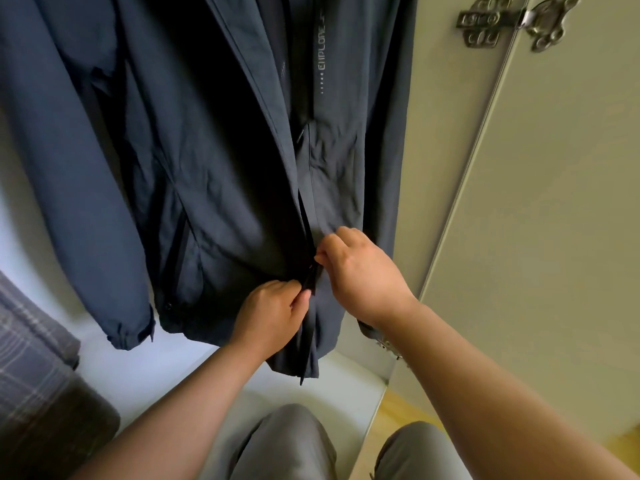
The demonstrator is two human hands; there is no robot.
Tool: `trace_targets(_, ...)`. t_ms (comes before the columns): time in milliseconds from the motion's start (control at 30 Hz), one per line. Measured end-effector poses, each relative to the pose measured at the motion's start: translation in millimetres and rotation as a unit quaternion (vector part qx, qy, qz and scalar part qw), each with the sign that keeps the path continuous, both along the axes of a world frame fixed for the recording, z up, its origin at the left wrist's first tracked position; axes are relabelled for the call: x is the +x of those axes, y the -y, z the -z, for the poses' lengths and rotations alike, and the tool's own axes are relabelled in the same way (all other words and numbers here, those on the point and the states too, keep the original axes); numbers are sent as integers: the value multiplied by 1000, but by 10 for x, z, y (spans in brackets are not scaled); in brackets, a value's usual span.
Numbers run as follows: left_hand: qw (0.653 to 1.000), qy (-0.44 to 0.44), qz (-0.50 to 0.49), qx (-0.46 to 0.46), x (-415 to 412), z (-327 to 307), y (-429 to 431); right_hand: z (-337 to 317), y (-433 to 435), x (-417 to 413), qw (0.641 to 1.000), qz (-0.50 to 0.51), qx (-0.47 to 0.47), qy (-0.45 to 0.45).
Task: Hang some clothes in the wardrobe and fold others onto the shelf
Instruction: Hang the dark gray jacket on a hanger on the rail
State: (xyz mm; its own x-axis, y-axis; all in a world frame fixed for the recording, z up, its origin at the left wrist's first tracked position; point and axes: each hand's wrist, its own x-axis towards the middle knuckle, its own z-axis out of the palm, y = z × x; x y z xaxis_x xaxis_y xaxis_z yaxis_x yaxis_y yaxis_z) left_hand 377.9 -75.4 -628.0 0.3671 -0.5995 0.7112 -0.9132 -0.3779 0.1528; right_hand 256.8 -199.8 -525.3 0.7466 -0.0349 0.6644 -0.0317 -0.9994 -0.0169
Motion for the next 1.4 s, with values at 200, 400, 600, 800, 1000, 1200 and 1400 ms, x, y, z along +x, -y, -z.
trace_targets(200,998,-27,-5,-48,29,-174,-3,129,-77,26,999,-25,22,-8)
trace_targets(400,996,63,-45,-36,47,-374,96,75,-36,74,999,-36,27,-10)
trace_targets(600,991,107,-34,-72,48,-272,177,-23,4,100,999,-38,-3,-5)
trace_targets(800,992,113,-20,-46,113,-222,91,-235,46,105,999,-24,-1,47)
trace_targets(1000,992,58,-19,-109,116,-531,89,-285,-76,168,997,-51,0,63)
trace_targets(1200,986,122,-25,-112,172,-626,157,-546,20,209,996,-44,-42,71)
trace_targets(1400,989,101,-23,-102,218,-695,117,-677,-19,196,992,-38,-13,123)
